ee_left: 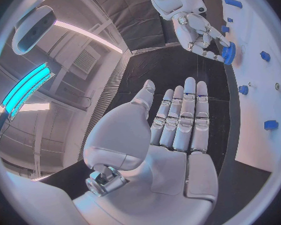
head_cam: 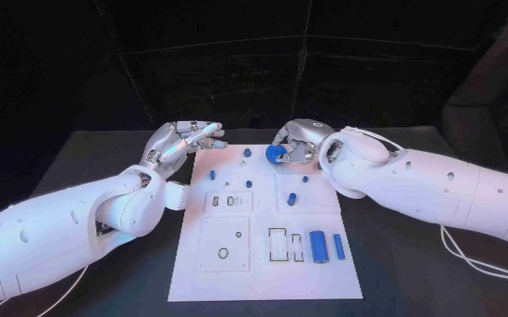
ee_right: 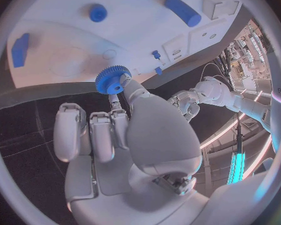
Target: Assemble the parts on the task board
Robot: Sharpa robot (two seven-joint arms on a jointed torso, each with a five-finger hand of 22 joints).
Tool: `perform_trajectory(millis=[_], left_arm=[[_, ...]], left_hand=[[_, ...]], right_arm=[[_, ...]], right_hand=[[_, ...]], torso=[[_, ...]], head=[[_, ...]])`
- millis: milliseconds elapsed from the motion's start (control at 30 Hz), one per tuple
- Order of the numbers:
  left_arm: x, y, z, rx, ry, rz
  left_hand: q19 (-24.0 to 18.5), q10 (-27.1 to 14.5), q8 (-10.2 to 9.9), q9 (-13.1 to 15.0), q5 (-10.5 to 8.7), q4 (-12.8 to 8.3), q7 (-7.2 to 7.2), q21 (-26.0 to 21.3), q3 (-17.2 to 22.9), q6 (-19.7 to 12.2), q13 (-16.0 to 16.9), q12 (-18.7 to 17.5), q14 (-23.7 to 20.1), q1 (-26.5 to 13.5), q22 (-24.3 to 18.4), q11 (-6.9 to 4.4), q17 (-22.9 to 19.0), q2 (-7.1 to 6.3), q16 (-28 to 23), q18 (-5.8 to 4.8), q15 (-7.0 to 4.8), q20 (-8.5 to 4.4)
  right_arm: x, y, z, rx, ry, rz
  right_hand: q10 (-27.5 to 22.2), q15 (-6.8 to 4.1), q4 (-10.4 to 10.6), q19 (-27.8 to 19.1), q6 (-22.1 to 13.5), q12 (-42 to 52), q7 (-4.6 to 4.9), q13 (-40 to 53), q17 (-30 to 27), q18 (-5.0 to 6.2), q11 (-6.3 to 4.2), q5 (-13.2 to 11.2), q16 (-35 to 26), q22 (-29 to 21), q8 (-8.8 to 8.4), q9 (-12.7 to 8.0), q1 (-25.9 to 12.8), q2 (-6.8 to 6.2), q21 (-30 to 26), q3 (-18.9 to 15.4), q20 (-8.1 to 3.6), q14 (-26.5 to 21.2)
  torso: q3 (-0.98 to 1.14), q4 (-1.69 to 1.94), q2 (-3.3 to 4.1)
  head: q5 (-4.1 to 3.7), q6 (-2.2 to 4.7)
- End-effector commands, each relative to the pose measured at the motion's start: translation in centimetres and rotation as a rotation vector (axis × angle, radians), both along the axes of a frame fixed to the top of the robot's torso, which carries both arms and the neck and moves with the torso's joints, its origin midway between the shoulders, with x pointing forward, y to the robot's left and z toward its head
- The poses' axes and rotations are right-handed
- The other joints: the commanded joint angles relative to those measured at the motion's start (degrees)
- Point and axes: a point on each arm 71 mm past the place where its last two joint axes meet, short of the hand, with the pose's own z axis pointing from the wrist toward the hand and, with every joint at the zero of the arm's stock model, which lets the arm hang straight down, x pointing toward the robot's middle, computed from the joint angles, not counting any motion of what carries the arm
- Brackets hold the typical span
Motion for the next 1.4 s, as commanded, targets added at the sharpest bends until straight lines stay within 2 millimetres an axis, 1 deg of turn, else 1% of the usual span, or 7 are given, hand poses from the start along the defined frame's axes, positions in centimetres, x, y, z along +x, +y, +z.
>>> perform_trajectory(millis=[33,200,333,600,1000,1200,1400], left_arm=[[-0.1,-0.2,0.1,-0.008,-0.004,-0.019],[-0.1,-0.4,0.1,-0.01,-0.003,-0.025],[-0.1,-0.5,0.1,-0.01,-0.003,-0.026],[0.0,-0.6,0.1,-0.011,-0.003,-0.028],[0.0,-0.7,0.1,-0.011,-0.004,-0.028],[0.1,-0.8,0.1,-0.012,-0.004,-0.03],[0.1,-0.8,0.1,-0.012,-0.003,-0.03]], left_hand=[[0.5,0.3,-0.3,-0.1,0.29,-0.4,-0.11,0.2,0.1,0.3,-0.1,-0.2,0.4,0.1,-0.1,0.2,0.1,0.49,-0.2,0.31,0.03,0.0],[0.5,0.3,-0.4,-0.1,0.29,-0.4,-0.11,0.2,0.1,0.3,-0.1,-0.2,0.4,0.1,-0.1,0.2,0.1,0.52,-0.2,0.31,0.03,0.0],[0.5,0.3,-0.4,-0.1,0.29,-0.4,-0.11,0.2,0.1,0.3,-0.1,-0.2,0.4,0.1,-0.1,0.2,0.1,0.52,-0.2,0.31,0.03,0.0],[0.5,0.3,-0.4,-0.1,0.29,-0.4,-0.11,0.2,0.1,0.3,-0.1,-0.2,0.4,0.1,-0.1,0.2,0.1,0.52,-0.2,0.31,0.03,0.0],[0.5,0.3,-0.4,-0.1,0.29,-0.4,-0.11,0.2,0.1,0.3,-0.1,-0.2,0.4,0.1,-0.1,0.2,0.1,0.52,-0.2,0.31,0.03,0.0],[0.5,0.3,-0.4,-0.1,0.29,-0.4,-0.11,0.2,0.1,0.3,-0.1,-0.2,0.4,0.1,-0.1,0.2,0.1,0.52,-0.2,0.31,0.03,0.0],[0.5,0.3,-0.4,-0.1,0.29,-0.4,-0.11,0.2,0.1,0.3,-0.1,-0.2,0.4,0.1,-0.1,0.2,0.1,0.52,-0.2,0.31,0.03,0.0]], right_arm=[[-0.4,1.6,0.8,0.019,-0.072,0.013],[-0.5,4.2,0.9,0.026,-0.082,0.05],[-0.2,5.6,0.7,0.025,-0.084,0.063],[0.4,8.0,-0.6,0.008,-0.062,0.084],[0.5,8.8,-1.6,-0.024,-0.024,0.098],[0.6,8.7,-2.0,-0.03,-0.013,0.082],[0.8,8.5,-2.2,-0.034,-0.008,0.065]], right_hand=[[0.0,-0.3,0.0,0.4,2.7,0.2,-0.89,6.6,8.9,-1.13,0.49,-0.3,0.3,0.1,0.18,0.3,-0.6,-0.06,0.3,0.4,-0.15,4.8],[0.0,-0.31,0.0,0.4,2.7,0.2,-0.89,6.6,8.9,-1.14,0.49,-0.3,0.2,0.1,0.16,0.3,-0.8,-0.11,0.3,0.5,-0.15,4.8],[0.0,-0.31,0.0,0.4,2.7,0.2,-0.9,6.6,8.9,-1.14,0.49,-0.3,0.3,0.1,0.15,0.3,-0.8,-0.12,0.3,0.5,-0.15,4.8],[0.0,-0.31,0.1,0.4,2.6,0.2,-0.86,6.6,8.8,-1.15,0.51,-0.3,0.2,0.2,-0.02,0.2,-1.1,-0.22,0.3,0.7,-0.16,4.7],[-0.1,-0.25,0.2,0.4,2.3,0.1,-0.74,6.6,8.8,-1.16,0.6,-0.5,0.2,0.2,-0.38,0.2,-1.8,-0.68,0.3,0.9,-0.13,4.7],[-0.2,-0.12,0.5,0.4,1.8,-0.1,-0.55,6.5,8.8,-1.16,0.77,-1.4,0.2,0.2,-0.88,0.1,-2.8,-1.09,0.3,1.1,-0.04,4.8],[-0.8,0.31,1.1,0.4,0.1,-0.8,0.02,5.8,8.9,-1.18,1.3,-2.6,0.2,0.2,-2.05,0.0,-4.5,-2.35,0.3,0.5,0.31,4.8]], torso=[[0.03,0.13,0.09],[0.01,0.35,0.13],[0.02,0.14,0.08],[0.1,0.17,0.13],[0.14,-0.16,0.03],[0.18,-0.09,0.05],[0.12,-0.03,0.06]], head=[[0.21,-0.01],[0.39,-0.07],[0.74,-0.12],[1.19,-0.3],[1.87,-0.66],[1.83,-0.77],[1.85,-0.81]])
